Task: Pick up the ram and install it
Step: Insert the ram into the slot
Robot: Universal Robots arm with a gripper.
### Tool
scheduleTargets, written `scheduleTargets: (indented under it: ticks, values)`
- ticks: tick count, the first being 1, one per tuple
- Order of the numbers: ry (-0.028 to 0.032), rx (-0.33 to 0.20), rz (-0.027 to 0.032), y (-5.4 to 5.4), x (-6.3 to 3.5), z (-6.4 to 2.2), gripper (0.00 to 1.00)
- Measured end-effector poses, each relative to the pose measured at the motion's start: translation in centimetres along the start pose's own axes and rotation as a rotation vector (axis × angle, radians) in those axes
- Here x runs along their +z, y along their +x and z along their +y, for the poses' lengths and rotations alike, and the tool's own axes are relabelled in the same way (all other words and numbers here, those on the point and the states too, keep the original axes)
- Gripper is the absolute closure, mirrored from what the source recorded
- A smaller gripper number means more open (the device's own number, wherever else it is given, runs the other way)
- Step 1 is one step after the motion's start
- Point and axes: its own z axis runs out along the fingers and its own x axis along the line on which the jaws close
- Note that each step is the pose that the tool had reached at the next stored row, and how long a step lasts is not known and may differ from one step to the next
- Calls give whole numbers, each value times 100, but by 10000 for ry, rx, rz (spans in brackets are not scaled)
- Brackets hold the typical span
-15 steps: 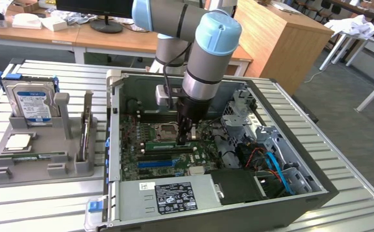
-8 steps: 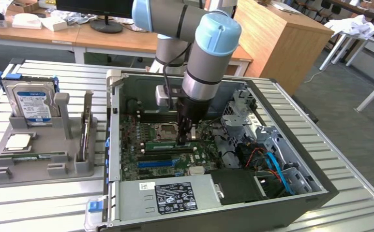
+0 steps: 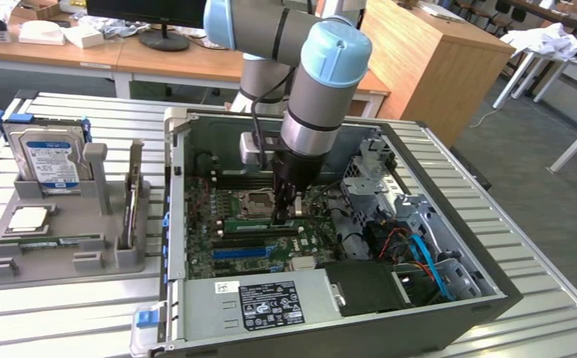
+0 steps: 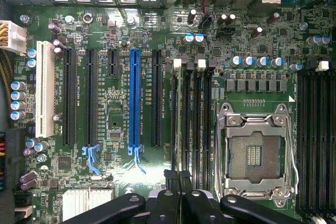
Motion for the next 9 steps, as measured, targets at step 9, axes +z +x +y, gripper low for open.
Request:
scheduleTargets:
  ticks: [9]
  values:
    - [0,0,-1,0,6,-1,88]
